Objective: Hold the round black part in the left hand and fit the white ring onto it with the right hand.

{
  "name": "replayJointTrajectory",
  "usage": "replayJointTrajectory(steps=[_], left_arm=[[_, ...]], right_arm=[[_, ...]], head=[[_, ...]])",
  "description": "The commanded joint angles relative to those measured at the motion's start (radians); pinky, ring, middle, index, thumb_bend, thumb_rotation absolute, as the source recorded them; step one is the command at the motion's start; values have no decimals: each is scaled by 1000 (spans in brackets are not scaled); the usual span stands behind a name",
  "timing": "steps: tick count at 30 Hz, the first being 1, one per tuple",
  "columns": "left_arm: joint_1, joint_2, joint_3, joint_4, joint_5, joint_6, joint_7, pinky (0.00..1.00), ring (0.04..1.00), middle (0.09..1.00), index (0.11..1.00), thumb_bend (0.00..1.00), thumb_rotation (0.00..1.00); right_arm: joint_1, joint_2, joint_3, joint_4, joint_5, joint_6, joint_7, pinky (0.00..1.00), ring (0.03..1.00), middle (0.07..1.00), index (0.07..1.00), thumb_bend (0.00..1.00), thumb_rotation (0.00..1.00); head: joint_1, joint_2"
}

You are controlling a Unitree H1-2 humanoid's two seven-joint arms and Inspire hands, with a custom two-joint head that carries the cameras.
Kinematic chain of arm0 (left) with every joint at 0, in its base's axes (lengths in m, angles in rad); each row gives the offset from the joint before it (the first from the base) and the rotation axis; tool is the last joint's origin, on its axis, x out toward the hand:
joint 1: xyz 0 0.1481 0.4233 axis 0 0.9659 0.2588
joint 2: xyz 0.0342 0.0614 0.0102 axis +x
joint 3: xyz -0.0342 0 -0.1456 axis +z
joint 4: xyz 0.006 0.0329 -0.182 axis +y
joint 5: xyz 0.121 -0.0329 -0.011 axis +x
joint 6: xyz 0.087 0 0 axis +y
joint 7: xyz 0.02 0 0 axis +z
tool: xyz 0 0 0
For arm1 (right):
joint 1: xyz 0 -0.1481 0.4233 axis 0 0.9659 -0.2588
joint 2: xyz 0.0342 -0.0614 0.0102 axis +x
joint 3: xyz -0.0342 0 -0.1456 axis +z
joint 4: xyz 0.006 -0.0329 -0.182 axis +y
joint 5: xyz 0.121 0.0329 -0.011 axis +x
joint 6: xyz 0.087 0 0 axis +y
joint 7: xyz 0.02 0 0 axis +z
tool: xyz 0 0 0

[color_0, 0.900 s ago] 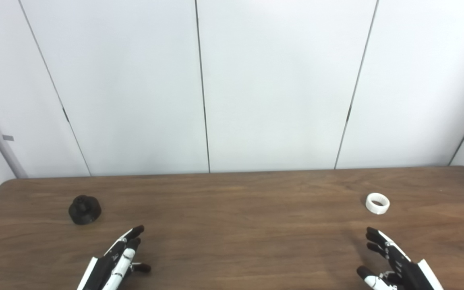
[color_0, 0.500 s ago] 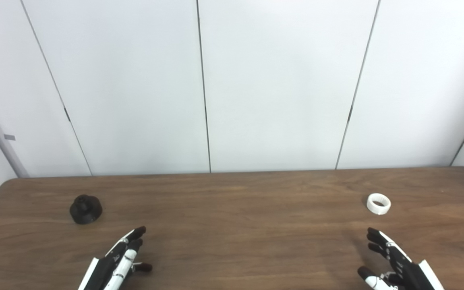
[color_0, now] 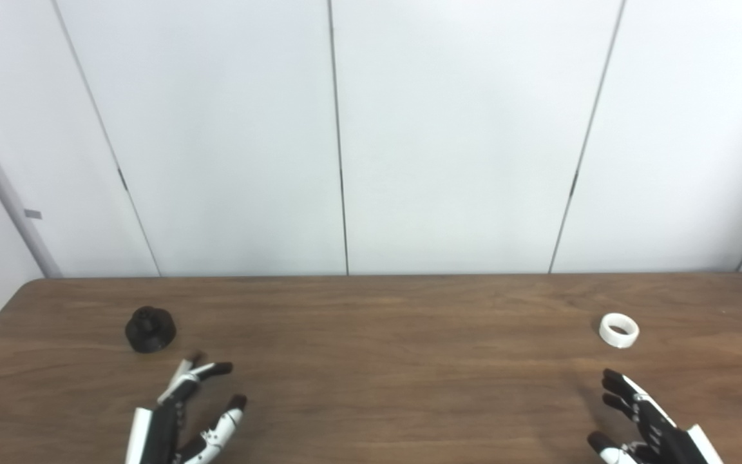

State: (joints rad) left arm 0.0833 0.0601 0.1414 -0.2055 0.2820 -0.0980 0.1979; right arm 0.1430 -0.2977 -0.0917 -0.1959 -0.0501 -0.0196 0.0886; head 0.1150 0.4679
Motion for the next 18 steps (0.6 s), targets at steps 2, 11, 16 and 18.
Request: replayJointTrajectory(steps=[2,11,16,18], left_arm=[[-45,18,21,-17,111,-101,94,1000,1000,998,646,542,169],[-78,49,129,-3,233,-72,228,1000,1000,1000,625,671,219],[-102,88,185,14,314,43,253,1000,1000,1000,654,790,316],[-114,109,190,31,354,78,268,1000,1000,1000,655,809,335]], right_arm=[[-6,-21,-14,12,17,2,13,822,906,928,917,368,494],[-8,-33,-40,15,78,31,40,882,960,969,949,331,477],[-10,-44,-49,36,98,8,56,900,972,981,967,282,454],[-11,-49,-53,45,107,-1,61,904,977,986,972,272,447]], head=[[27,-3],[102,-8],[150,-16],[172,-17]])
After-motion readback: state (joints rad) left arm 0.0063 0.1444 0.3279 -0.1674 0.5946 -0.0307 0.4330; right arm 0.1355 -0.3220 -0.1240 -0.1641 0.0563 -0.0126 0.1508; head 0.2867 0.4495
